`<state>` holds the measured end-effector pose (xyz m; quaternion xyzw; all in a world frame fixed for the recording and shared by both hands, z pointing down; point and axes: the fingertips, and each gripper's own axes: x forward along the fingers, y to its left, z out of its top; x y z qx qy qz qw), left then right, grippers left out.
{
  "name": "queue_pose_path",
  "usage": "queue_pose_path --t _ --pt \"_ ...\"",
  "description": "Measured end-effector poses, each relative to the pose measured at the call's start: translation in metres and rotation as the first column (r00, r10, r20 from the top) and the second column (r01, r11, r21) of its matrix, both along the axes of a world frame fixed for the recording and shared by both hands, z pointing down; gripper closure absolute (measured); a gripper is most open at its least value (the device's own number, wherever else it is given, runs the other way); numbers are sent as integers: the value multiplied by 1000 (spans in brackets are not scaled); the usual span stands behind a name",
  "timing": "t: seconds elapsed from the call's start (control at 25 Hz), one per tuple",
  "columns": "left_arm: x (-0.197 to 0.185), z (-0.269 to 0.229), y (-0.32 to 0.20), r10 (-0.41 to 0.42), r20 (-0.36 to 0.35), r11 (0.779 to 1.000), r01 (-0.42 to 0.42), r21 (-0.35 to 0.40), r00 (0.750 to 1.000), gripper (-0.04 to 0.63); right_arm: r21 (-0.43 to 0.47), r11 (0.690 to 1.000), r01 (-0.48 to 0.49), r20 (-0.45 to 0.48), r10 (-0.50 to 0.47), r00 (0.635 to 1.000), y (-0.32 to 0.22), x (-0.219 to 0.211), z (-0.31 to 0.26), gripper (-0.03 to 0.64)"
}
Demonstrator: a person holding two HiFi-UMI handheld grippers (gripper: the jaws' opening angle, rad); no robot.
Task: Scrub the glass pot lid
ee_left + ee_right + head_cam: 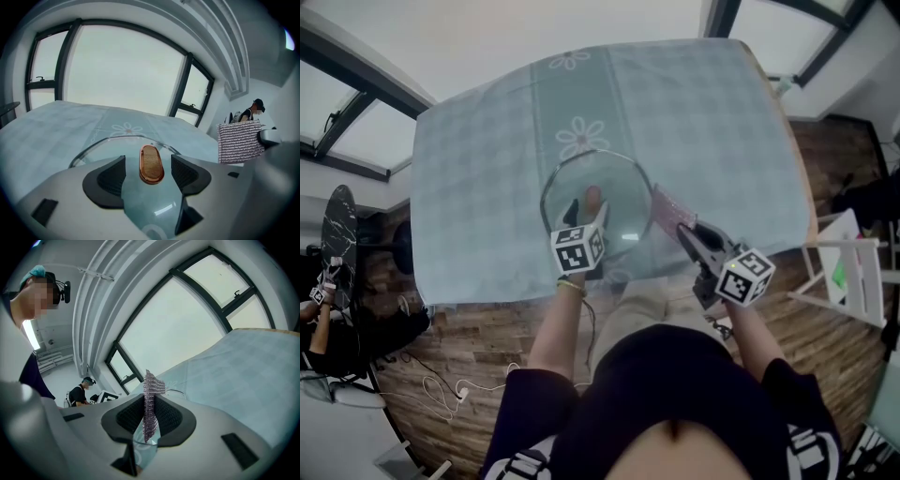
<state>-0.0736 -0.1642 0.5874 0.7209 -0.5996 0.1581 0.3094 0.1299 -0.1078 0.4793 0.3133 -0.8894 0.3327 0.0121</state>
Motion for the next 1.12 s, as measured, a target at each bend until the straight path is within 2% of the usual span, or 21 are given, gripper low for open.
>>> queue_pose_path --t 0.24,0.32,0.44,0.56,0.8,1.12 --pt "-15 -45 29 -58 -90 993 67 99 994 318 12 1000 -19 17 19 1000 7 -12 -10 548" --pt "-20 -63 40 -84 -98 985 97 142 992 399 21 1000 -17 8 17 1000 9 -18 -13 548" --pt "-25 -80 58 -129 -70 976 139 168 989 534 32 999 -25 -2 25 1000 15 -23 -15 548" --pt "-26 -95 76 -137 -54 971 145 193 989 587 42 999 -31 -7 31 999 24 -27 -19 548" --pt "-22 -109 112 -120 -110 975 138 174 987 597 68 995 -66 3 66 998 44 -33 -33 548" --pt "-13 -131 149 -73 -89 977 89 195 993 597 125 989 -80 -9 82 997 73 -48 -58 548"
